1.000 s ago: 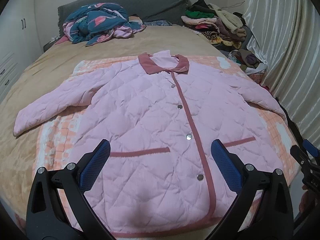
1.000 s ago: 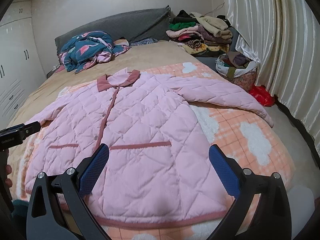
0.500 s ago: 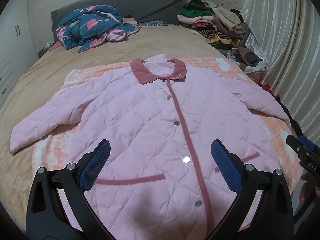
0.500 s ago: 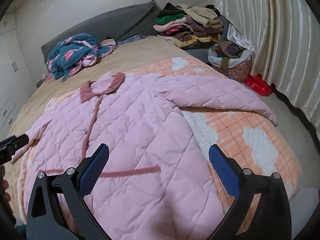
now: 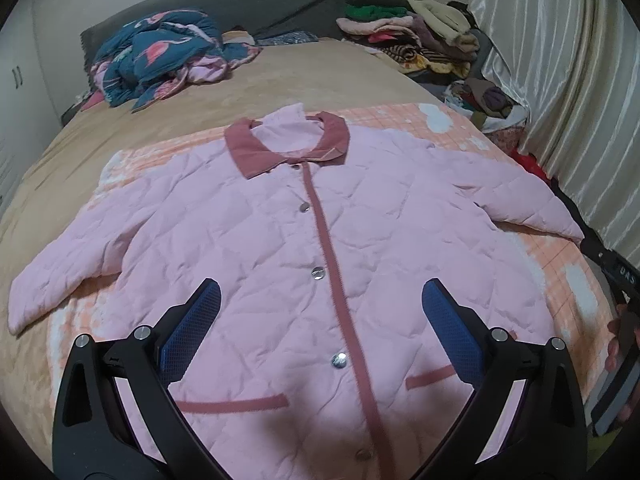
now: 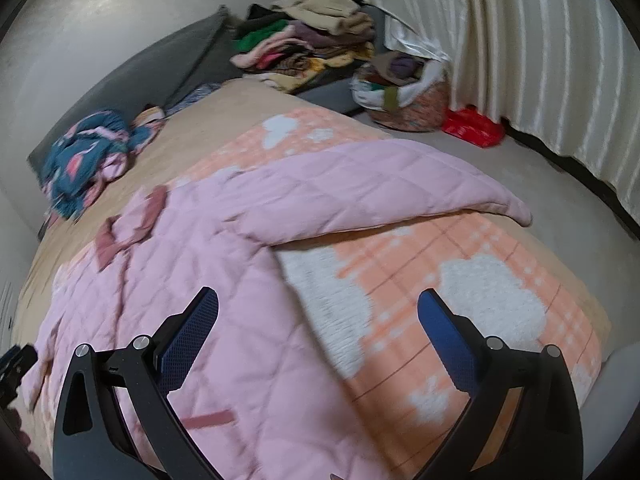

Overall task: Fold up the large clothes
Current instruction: 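Move the right tool over the jacket toward its sleeve and side edge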

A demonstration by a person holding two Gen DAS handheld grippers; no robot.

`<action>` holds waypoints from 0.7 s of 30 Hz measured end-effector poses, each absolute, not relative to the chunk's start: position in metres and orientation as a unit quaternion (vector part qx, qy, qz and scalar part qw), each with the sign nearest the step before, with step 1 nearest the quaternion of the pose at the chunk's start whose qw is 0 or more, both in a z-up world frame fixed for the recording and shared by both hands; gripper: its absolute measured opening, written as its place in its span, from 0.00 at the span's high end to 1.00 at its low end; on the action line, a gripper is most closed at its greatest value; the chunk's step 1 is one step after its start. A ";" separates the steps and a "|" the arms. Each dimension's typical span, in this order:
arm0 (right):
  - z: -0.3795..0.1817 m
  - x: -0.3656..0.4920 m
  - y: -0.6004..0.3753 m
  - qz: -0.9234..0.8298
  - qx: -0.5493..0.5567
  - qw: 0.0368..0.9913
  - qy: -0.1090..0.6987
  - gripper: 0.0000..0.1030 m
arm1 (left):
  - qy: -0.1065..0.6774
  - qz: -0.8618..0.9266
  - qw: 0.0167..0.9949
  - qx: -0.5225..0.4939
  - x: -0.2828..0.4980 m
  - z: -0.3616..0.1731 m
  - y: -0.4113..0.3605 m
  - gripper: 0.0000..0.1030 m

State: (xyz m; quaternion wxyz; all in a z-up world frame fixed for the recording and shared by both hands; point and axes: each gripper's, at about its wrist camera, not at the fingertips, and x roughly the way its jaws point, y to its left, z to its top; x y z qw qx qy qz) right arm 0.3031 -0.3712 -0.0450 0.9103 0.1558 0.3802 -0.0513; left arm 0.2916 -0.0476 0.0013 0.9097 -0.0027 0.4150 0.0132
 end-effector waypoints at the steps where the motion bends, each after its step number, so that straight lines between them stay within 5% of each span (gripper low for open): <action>1: -0.049 0.307 -0.378 -0.054 0.162 0.908 0.384 0.04 | 0.417 0.010 0.909 0.001 0.297 -0.001 -0.053 0.08; 21: -0.134 0.396 -0.513 -0.141 0.332 0.836 0.414 0.04 | 0.437 0.038 0.898 0.019 0.348 -0.034 -0.088 0.08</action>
